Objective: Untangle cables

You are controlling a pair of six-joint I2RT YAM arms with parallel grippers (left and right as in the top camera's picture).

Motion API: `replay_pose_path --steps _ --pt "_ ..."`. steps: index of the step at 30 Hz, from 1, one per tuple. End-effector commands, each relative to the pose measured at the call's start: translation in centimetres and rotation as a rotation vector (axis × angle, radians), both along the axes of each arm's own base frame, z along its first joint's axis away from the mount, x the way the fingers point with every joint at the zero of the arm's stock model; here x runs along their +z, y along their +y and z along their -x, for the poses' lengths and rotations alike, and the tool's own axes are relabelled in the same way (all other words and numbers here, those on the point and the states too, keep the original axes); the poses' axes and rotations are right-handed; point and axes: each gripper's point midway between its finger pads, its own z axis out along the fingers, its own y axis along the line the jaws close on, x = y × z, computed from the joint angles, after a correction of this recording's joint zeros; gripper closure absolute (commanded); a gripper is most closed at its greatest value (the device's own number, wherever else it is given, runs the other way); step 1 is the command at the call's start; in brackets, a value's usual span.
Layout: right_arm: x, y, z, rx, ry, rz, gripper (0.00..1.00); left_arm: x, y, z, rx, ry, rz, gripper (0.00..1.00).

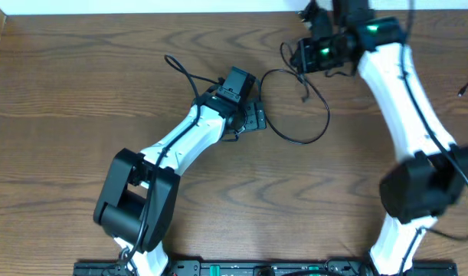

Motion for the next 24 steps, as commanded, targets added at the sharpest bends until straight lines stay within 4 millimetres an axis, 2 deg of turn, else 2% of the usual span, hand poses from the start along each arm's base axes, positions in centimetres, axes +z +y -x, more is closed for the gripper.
replay_pose_path --steps 1,5,7,10,15,19,22,24 --pt "-3.3 1.5 -0.3 0.015 0.055 0.014 0.99 -1.0 -0.3 0.3 0.001 0.031 0.002 0.10" --pt "-6.6 3.0 -0.3 0.044 0.098 0.030 0.99 -1.4 -0.3 0.3 0.017 0.042 0.002 0.12" --pt "-7.6 3.5 -0.1 0.054 0.114 0.038 0.99 -1.4 -0.2 0.2 0.007 0.036 -0.001 0.12" --pt "-9.2 4.1 0.4 0.066 0.140 0.073 0.99 -0.4 0.8 -0.7 -0.018 -0.001 -0.010 0.15" --pt "-11.3 4.0 1.3 0.062 0.158 0.201 0.98 3.2 5.7 -2.8 0.107 -0.059 0.016 0.15" --pt "-12.6 4.4 2.4 0.080 0.180 0.273 0.91 6.3 10.3 -4.0 0.216 -0.117 0.033 0.15" --pt "-13.9 4.4 3.5 0.095 0.205 0.352 0.84 7.5 13.1 -4.4 0.282 -0.140 0.036 0.15" --pt "-14.6 4.2 4.0 0.101 0.211 0.410 0.80 7.6 14.3 -4.5 0.311 -0.138 0.033 0.15"
